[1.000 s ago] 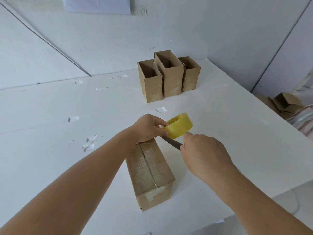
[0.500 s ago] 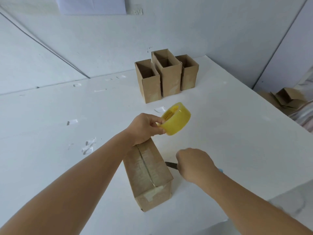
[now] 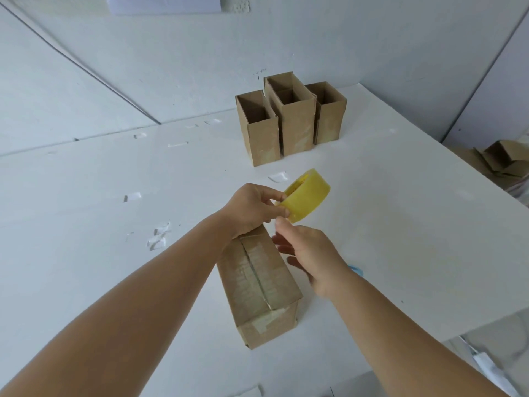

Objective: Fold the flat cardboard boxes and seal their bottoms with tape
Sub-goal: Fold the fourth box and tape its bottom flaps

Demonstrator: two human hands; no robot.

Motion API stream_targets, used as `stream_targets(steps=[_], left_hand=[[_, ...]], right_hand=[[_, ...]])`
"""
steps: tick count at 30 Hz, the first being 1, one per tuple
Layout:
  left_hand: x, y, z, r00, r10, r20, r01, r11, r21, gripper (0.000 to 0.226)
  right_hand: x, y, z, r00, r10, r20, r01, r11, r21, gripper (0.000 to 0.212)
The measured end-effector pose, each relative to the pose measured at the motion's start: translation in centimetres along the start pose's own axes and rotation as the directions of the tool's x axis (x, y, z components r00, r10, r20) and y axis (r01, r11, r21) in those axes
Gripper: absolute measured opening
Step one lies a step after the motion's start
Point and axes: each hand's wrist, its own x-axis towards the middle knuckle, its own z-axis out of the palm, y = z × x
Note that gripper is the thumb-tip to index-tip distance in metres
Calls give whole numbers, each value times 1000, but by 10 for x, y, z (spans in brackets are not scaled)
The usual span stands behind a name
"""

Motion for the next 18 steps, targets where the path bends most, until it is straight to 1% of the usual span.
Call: stream_targets(steps=[1,2,3,4,7,9,11,13,15,18], left_hand=[[0,0,0,1000,-14,0,14,1000,-11,26],[-1,1,0,1000,-26,0,26,999,-18,26],[-1,1,-1,999,-32,1,32,999,-24,26],[-1,1,-1,999,-34,4,34,999,-33,25],[-3,1,-3,999,-36,19,37,997,-62,22],[-3,0,-3,999,-35,15,36,997,-65,21],[-3,2,-3,999,-29,-39,25,994,-106,16],[-3,3,-5,992,-32,-123,2,972,-236,12],[-6,3,-9,981,-12,-195,-57,937,-344,12],[-14,0,-15,949,27,-315,-154,910,-384,15]], right_hand=[[2,-2,5,999,29,41,-33,995,98,43],[4,-4,9,997,47,64,-58,983,172,34],[6,-6,13,996,59,63,-71,975,211,25],[7,-8,15,996,78,45,-87,967,238,21],[8,-6,19,992,123,-9,-116,956,269,32],[5,-4,21,992,121,-29,-109,958,266,33],[3,-5,22,992,115,-58,-97,963,251,29],[3,-5,23,991,111,-77,-91,968,233,27],[3,-5,23,991,102,-83,-82,973,218,26],[1,-5,23,994,84,-70,-66,972,227,24]])
